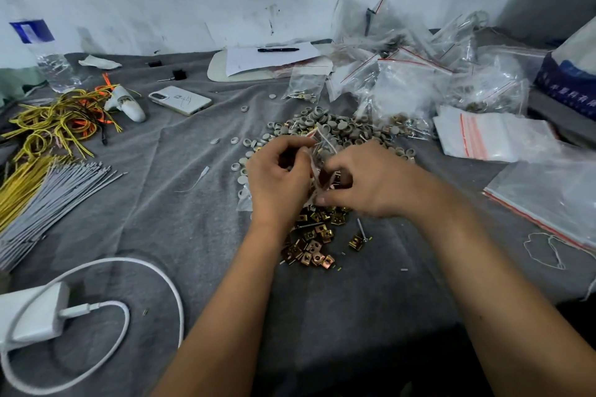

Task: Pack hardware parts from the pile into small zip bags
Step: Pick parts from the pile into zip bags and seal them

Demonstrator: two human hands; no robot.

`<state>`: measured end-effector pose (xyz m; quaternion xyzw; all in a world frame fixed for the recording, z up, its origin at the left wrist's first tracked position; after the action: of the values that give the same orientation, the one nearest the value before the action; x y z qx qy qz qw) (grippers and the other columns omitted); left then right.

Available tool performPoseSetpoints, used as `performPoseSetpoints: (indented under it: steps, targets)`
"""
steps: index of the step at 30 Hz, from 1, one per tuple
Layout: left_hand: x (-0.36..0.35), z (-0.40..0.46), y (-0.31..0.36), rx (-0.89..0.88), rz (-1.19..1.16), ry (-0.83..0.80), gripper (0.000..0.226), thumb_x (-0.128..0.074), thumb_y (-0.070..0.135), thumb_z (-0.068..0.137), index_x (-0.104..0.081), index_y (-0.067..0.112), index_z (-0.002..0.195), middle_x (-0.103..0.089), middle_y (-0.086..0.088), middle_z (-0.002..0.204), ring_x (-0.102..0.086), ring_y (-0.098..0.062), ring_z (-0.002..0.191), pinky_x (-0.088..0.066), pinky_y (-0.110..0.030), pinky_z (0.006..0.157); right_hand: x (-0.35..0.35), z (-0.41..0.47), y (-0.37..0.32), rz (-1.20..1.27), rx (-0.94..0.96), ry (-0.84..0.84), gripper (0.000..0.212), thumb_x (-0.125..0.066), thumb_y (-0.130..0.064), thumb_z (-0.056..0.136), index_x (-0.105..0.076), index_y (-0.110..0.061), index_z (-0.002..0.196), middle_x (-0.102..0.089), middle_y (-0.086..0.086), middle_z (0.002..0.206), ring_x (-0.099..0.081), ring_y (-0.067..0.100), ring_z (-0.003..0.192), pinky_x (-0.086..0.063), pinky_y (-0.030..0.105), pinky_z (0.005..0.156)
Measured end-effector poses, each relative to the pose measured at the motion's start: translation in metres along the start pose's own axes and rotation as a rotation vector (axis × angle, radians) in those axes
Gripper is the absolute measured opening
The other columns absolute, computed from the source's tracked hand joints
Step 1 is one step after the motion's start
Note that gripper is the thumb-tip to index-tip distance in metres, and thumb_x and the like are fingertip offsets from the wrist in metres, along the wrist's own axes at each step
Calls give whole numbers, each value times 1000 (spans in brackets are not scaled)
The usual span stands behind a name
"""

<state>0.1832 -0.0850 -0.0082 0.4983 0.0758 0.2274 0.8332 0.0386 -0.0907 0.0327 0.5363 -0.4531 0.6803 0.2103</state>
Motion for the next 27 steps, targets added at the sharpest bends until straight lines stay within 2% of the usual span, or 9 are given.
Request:
performPoseSetpoints:
  steps: [4, 6, 9, 13, 16, 20, 23, 25, 27]
  targets:
    - [8, 2, 4, -15, -90, 78, 24, -62, 12, 93, -74, 25, 108, -72, 2, 83, -69, -25, 73, -59, -46, 65, 1, 5, -6, 23, 20, 150, 10, -77, -33, 88, -76, -23, 90, -69, -11, 79, -65, 9, 75, -44, 25, 65]
    - [17, 2, 7, -73, -80, 207, 33, -60, 13, 96, -64, 23, 126, -64, 12, 82, -65, -18, 74, -57, -38, 66, 9, 5, -3, 35, -14, 228, 5, -74, -26, 92, -77, -26, 96, -69, -10, 84, -65, 6, 76, -42, 19, 63]
    - [31, 1, 5, -51, -81, 426, 32, -54, 18, 95, -59, 21, 126, -57, 27, 78, -55, 0, 74, -46, -18, 70, 31, 2, 0, 112, -22, 394, 6, -74, -25, 94, -76, -25, 100, -59, -21, 78, -59, -6, 74, -41, 12, 66]
    - [39, 3, -3, 97, -94, 510, 24, -50, 26, 95, -59, 22, 116, -58, 14, 89, -55, -13, 85, -51, -48, 82, 63, -1, -15, 150, 74, 555, 2, -75, -26, 93, -75, -24, 91, -62, -21, 74, -63, -2, 73, -46, 17, 69]
    - [34, 4, -10, 178, -89, 412, 31, -45, 39, 95, -62, 21, 114, -64, -4, 110, -60, -23, 108, -48, -54, 99, 66, 3, -22, 110, 81, 449, 5, -74, -26, 93, -75, -22, 91, -67, -14, 77, -66, 8, 74, -52, 26, 72]
    - [19, 3, -6, 244, -222, 162, 51, -37, 60, 96, -65, 23, 118, -69, -5, 118, -65, -25, 115, -51, -54, 105, 81, -3, -26, 364, 180, 584, 3, -71, -23, 93, -73, -22, 91, -73, -1, 84, -72, 21, 80, -61, 46, 72]
    - [3, 1, -2, 326, -373, -88, 54, -33, 60, 99, -67, 20, 114, -77, -7, 103, -73, -28, 93, -60, -42, 77, 80, 1, -20, 511, 219, 631, 6, -67, -21, 92, -73, -20, 95, -74, 6, 88, -74, 26, 80, -61, 49, 64]
    - [-5, -2, -2, 341, -332, -250, 47, -44, 54, 98, -68, 14, 104, -77, -16, 93, -71, -26, 74, -53, -28, 57, 74, 7, -6, 578, 174, 677, 10, -68, -13, 93, -71, -20, 99, -74, 7, 83, -72, 28, 72, -60, 52, 61]
    - [-8, -4, -6, 352, -308, -338, 29, -56, 34, 101, -67, 10, 90, -74, -22, 83, -68, -22, 62, -49, -21, 49, 63, 15, 15, 682, 95, 707, 16, -68, -7, 94, -66, -18, 106, -73, 7, 74, -68, 32, 60, -60, 53, 55]
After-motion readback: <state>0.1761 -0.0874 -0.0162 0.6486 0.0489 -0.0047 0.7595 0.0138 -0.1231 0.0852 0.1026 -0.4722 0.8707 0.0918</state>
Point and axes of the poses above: each hand's wrist, its own z-axis towards the middle knuckle, its own x-axis out of the back of the hand, y = z × x, the point moved 5 cm from there along z, towards the middle knuckle
